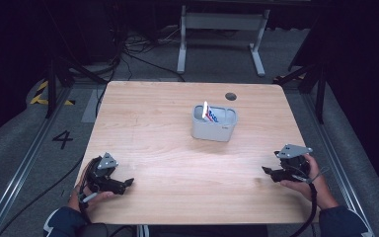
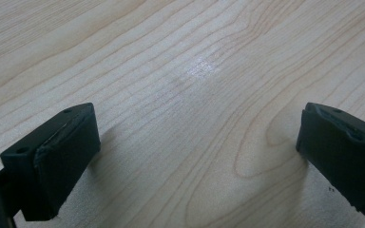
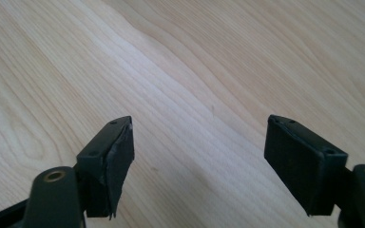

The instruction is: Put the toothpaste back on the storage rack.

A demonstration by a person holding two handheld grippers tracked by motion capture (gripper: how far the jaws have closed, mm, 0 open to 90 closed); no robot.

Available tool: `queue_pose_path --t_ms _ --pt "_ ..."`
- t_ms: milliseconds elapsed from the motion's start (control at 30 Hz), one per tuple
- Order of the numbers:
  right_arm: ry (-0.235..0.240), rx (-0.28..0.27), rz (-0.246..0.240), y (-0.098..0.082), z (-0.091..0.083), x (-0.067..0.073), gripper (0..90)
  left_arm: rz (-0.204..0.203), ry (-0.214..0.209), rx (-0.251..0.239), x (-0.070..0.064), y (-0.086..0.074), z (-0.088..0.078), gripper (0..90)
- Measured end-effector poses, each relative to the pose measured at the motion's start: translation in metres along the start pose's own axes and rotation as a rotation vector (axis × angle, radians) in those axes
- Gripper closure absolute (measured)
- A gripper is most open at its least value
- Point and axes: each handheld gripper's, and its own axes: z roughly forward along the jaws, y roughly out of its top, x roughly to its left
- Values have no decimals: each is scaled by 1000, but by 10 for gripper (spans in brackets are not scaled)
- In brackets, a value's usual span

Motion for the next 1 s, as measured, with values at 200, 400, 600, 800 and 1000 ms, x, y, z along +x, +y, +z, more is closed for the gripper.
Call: queue_pose_path --t_ms 200,400,600,800,1000 --pt "13 -1 51 -24 -4 -3 232 -3 -1 1 0 0 0 10" --pt "25 -1 109 -46 -7 -8 222 1 2 -2 0 0 0 10" --pt "42 -22 160 -64 -11 -11 200 1 -3 2 0 0 0 10" --pt "52 -90 245 -84 -12 -17 173 -15 -10 7 0 1 0 7" --pt "45 -88 247 -84 -12 -17 169 -11 -9 8 0 1 0 7"
